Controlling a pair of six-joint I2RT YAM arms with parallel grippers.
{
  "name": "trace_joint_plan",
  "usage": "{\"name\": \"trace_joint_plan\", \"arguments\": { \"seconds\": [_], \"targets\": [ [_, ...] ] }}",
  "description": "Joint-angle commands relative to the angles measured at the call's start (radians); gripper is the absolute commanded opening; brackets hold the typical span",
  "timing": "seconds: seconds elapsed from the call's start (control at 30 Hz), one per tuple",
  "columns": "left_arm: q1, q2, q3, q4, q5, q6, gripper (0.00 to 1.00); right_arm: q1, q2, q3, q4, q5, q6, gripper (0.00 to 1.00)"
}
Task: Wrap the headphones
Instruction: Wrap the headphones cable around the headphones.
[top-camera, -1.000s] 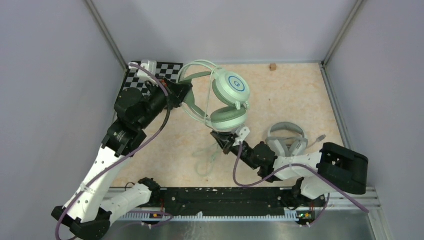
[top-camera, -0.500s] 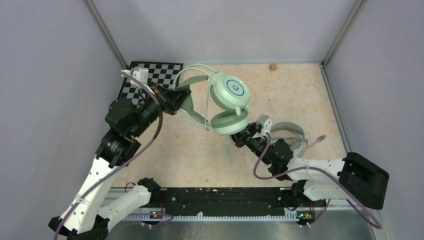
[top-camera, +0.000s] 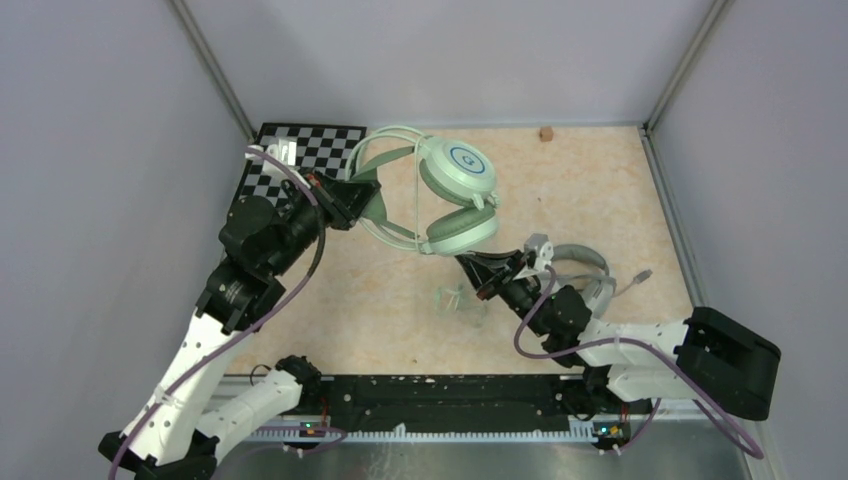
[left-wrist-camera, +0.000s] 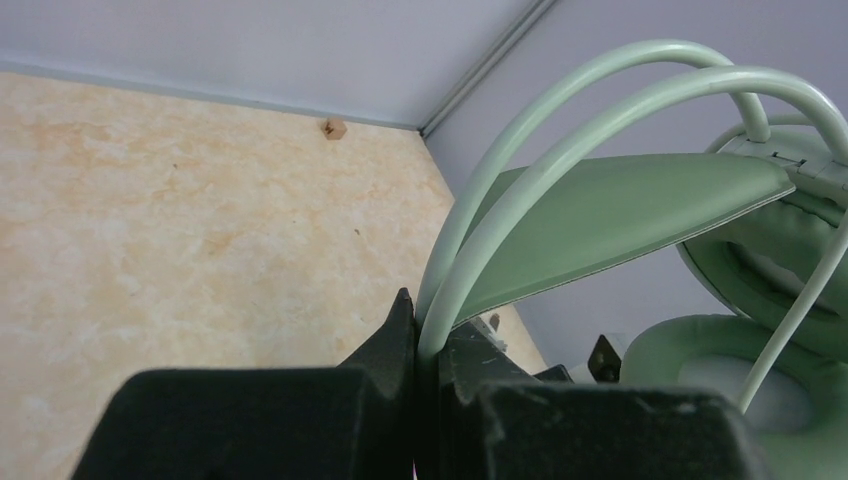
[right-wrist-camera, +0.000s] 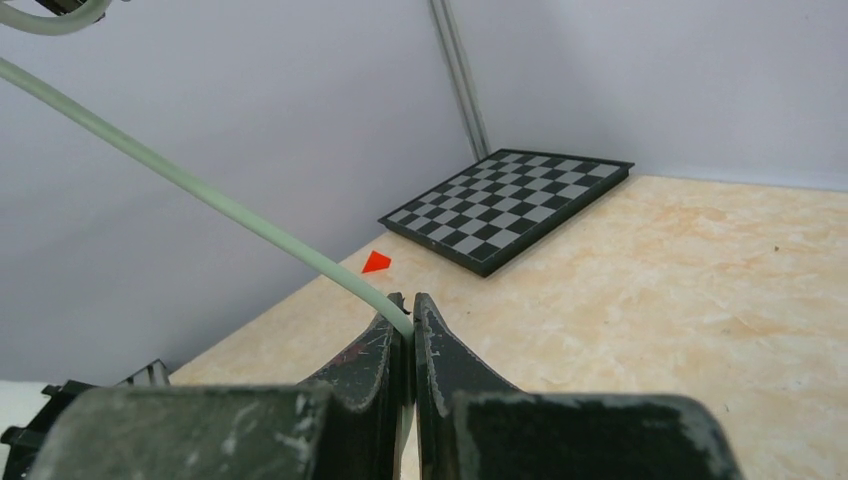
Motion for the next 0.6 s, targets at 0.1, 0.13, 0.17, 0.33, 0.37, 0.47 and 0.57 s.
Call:
{"name": "trace_joint_plan", "arguments": {
  "seconds": [0.1, 0.13, 0.17, 0.33, 0.37, 0.47, 0.57],
  "targets": [
    [-0.002, -0.035, 0.075, 0.121, -0.136, -0.087, 0.00, -0.026, -0.032, -0.048, 0.020, 0.071, 0.022, 0.00],
    [-0.001, -0.030, 0.078, 0.132, -0.132, -0.090, 0.00, -0.027, -0.029, -0.060, 0.037, 0.075, 0.023, 0.00],
    [-0.002, -0.023, 0.082, 0.142, -0.124, -0.091, 0.00, -0.026, -0.027, -0.070, 0.057, 0.078, 0.021, 0.00],
    [-0.001, 0.009, 0.095, 0.151, -0.116, -0.088, 0.00, -0.025, -0.041, -0.085, 0.070, 0.051, 0.011, 0.00],
    [-0.001, 0.013, 0.092, 0.154, -0.120, -0.083, 0.00, -0.027, -0.040, -0.086, 0.075, 0.039, 0.009, 0.00],
    [-0.002, 0.023, 0.090, 0.155, -0.128, -0.067, 0.00, -0.026, -0.034, -0.086, 0.097, 0.002, 0.002, 0.00],
    [-0.002, 0.033, 0.096, 0.155, -0.131, -0.048, 0.00, -0.026, -0.031, -0.092, 0.113, -0.025, 0.001, 0.00]
  ]
}}
